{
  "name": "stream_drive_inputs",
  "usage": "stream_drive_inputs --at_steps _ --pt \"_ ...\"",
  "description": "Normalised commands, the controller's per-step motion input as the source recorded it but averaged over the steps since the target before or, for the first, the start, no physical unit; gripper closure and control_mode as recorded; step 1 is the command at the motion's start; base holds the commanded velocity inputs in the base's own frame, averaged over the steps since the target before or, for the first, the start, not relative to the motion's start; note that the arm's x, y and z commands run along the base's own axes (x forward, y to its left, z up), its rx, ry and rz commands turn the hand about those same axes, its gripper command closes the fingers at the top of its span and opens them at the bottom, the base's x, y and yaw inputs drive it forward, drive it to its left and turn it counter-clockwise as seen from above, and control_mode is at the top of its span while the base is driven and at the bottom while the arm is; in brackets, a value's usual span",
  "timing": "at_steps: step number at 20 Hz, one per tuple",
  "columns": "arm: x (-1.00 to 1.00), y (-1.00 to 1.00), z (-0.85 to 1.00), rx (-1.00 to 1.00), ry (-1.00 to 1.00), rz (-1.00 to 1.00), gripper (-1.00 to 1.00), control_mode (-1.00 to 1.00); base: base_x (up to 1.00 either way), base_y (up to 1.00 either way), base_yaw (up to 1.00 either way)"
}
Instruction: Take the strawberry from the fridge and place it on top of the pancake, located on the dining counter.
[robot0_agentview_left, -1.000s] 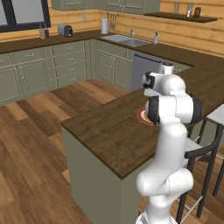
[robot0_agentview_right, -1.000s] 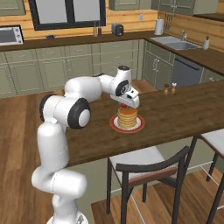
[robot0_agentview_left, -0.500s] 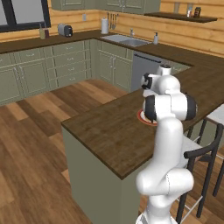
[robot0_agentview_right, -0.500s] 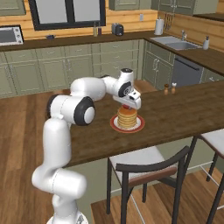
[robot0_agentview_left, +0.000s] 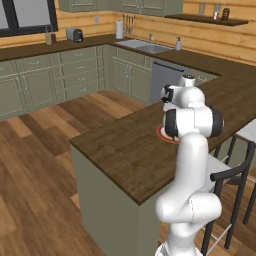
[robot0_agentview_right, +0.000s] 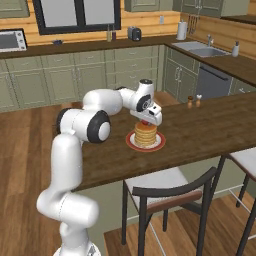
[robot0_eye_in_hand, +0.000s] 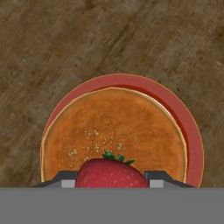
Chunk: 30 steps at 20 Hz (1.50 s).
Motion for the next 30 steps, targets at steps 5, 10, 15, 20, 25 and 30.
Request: stream_drive_inputs --at_steps 5,10,15,20,25,30 --pt "-0.23 -0.12 -0.21 0.0 0.0 0.0 -1.0 -1.0 0.0 0.0 0.0" --pt "-0.13 -0.01 -0.11 0.0 0.0 0.0 -1.0 -1.0 0.0 0.0 0.0" --pt "0.0 0.0 0.0 0.0 0.0 0.0 -1.0 -1.0 0.0 0.0 0.0" --pt "-0.07 0.0 0.07 0.0 0.0 0.0 -1.0 -1.0 0.0 0.0 0.0" --pt "-0.26 0.0 0.32 0.0 0.0 0.0 -1.0 -1.0 0.0 0.0 0.0" --pt "-0.25 0.0 0.14 0.0 0.0 0.0 -1.0 -1.0 0.0 0.0 0.0"
